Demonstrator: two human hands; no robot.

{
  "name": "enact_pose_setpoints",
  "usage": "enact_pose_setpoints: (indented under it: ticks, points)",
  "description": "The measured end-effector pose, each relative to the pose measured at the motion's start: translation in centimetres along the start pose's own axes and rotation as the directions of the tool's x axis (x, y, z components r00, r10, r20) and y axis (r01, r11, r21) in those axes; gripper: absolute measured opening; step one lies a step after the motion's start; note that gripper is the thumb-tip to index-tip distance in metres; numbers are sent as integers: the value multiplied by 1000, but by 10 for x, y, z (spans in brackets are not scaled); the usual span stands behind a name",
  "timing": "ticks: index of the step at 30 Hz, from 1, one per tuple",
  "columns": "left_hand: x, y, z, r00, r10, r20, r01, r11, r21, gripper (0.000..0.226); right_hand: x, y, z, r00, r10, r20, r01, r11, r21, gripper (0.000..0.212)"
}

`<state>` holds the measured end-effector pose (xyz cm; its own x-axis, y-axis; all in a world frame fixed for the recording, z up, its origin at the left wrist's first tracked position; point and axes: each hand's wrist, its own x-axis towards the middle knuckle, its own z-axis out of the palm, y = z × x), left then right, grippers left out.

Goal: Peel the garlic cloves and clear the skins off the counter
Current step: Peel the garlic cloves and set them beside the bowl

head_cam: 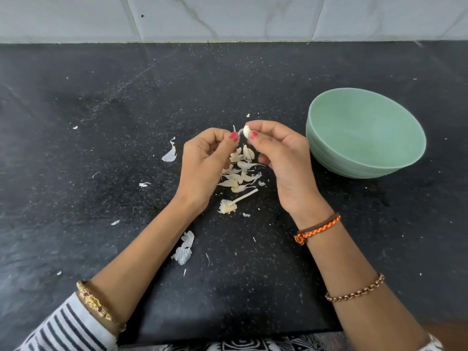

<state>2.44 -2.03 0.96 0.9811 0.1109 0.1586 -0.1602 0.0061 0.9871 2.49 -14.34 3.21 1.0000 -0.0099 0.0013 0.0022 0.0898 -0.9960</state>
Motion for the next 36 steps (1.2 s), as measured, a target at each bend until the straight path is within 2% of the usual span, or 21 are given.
enact_pose_setpoints:
  ticks: [4,7,9,11,14,19,24,29,36]
  points:
    - [3,2,3,992,-123,-19,122,992,-37,36,2,-1,-1,999,35,-12,-36,999,-41,19]
    - [2,-2,0,1000,-12,2,12,999,49,48,3,0,-1,999,41,-10,-41,998,-53,19]
    - [1,-4,-3,996,92,-16,-88,985,149,41,3,1,0,1000,22,-13,-22,998,-52,15]
    - [1,-3,-4,990,140,-9,-137,978,158,9,3,3,-1,999,-18,-37,16,999,-45,14]
    - [2,-4,-5,991,135,-9,-132,982,133,28,3,7,-1,993,-50,-105,46,998,-46,17]
    - [1,-1,-3,996,81,24,-82,996,18,14,3,12,0,972,-207,-114,185,966,-178,24]
    - [3,-2,-5,998,62,10,-61,997,-57,14,3,12,1,976,-208,-70,194,968,-160,31]
    - [3,-3,-5,992,122,23,-121,992,-26,24,5,14,0,971,-222,-88,208,967,-148,28]
    - [3,-4,-4,992,126,18,-126,992,-12,26,10,22,-3,930,-364,-45,329,883,-336,19]
